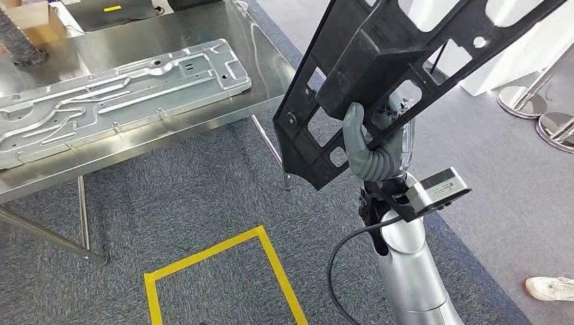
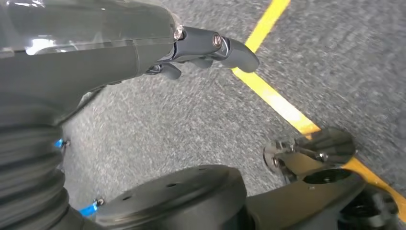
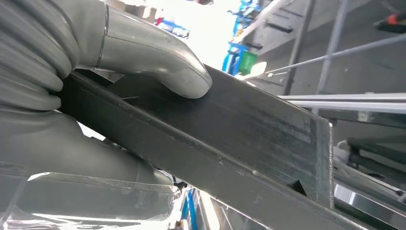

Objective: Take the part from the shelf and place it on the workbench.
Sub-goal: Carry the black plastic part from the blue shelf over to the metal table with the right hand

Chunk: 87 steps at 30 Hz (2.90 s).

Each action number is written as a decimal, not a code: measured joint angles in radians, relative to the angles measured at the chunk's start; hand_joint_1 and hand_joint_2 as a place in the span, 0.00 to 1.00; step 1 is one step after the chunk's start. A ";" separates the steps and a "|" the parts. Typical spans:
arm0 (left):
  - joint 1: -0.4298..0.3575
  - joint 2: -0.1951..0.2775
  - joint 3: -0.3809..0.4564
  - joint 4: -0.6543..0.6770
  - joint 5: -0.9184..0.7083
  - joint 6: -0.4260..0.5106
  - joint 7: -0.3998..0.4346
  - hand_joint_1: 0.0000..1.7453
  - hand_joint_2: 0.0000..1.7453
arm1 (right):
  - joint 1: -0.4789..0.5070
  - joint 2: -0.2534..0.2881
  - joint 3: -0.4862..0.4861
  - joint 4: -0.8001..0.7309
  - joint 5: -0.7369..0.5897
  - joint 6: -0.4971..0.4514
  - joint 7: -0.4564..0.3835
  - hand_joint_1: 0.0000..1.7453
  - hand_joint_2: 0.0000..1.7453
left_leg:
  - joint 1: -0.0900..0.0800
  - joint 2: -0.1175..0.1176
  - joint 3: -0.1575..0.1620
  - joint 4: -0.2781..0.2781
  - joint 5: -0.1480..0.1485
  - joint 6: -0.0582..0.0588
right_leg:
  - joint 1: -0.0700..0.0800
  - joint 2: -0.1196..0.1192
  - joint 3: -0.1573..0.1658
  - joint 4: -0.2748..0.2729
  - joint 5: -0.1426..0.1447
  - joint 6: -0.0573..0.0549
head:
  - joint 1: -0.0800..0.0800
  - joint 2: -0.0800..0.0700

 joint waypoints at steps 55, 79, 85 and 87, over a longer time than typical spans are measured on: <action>0.005 0.000 0.010 0.000 0.003 0.001 -0.008 0.00 1.00 | -0.008 0.005 0.012 0.005 0.014 0.010 0.013 0.97 1.00 | 0.001 0.002 0.039 -0.094 0.059 0.024 | 0.010 0.005 -0.020 0.038 -0.007 0.022 | -0.001 0.000; 0.012 0.004 0.018 0.000 0.004 0.007 -0.017 0.00 1.00 | -0.013 -0.015 0.001 0.018 0.049 -0.007 0.008 0.97 1.00 | 0.003 0.037 0.079 -0.111 0.033 0.045 | 0.009 -0.012 -0.137 0.278 -0.125 0.041 | 0.000 0.000; 0.016 0.003 0.018 0.000 0.003 0.007 -0.017 0.00 1.00 | -0.012 -0.022 -0.004 0.023 0.051 -0.008 0.009 0.97 1.00 | -0.002 0.027 0.130 -0.113 -0.011 0.033 | 0.018 -0.009 -0.087 0.054 0.042 0.021 | 0.000 0.000; 0.016 0.004 0.018 0.000 0.002 0.007 -0.017 0.00 1.00 | -0.014 -0.024 -0.005 0.025 0.053 -0.010 0.011 0.97 1.00 | -0.001 0.028 0.138 -0.116 -0.017 0.021 | 0.024 -0.008 -0.075 0.023 0.035 0.010 | 0.000 0.000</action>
